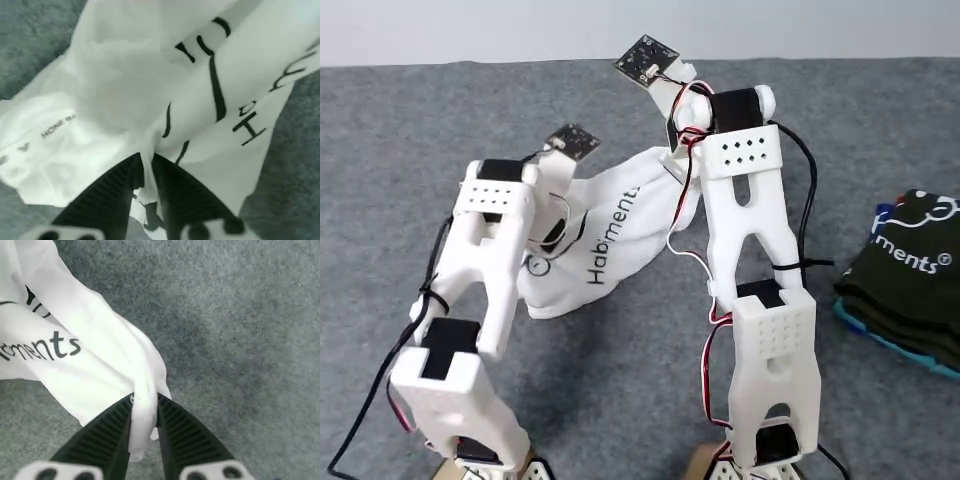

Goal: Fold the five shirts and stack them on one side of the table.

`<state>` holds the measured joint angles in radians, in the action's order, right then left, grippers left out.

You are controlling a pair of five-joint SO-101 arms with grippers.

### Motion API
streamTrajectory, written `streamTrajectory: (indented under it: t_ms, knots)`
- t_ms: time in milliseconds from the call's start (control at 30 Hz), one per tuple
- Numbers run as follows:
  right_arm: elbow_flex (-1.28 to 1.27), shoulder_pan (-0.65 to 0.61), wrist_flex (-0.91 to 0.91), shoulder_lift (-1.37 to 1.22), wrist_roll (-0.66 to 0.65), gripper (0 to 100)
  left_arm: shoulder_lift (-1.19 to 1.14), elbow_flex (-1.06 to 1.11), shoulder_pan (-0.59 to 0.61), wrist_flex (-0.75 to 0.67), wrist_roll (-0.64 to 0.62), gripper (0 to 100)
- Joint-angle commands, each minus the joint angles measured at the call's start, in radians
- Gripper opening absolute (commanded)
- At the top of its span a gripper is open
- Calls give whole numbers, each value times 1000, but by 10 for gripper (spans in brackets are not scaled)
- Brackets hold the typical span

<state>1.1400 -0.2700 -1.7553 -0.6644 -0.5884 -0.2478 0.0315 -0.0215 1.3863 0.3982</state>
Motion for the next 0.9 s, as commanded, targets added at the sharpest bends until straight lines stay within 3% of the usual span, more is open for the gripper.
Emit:
streamTrajectory:
  t_ms: [0, 300, 433, 633, 733, 867]
  knots:
    - [46, 21, -36, 119, 6, 10, 146, -85, 14, 41, 12, 6]
    - [44, 151, -36, 183, -61, 10, 385, -137, 158, 118, 14, 7]
    - [44, 189, -36, 209, -87, 10, 428, -137, 244, 183, 80, 8]
    - [44, 199, -36, 214, -100, 10, 476, -137, 358, 264, 103, 8]
    - [44, 193, -36, 214, -100, 10, 506, -136, 397, 334, 173, 10]
    - [44, 177, -36, 214, -100, 10, 517, -127, 405, 367, 190, 70]
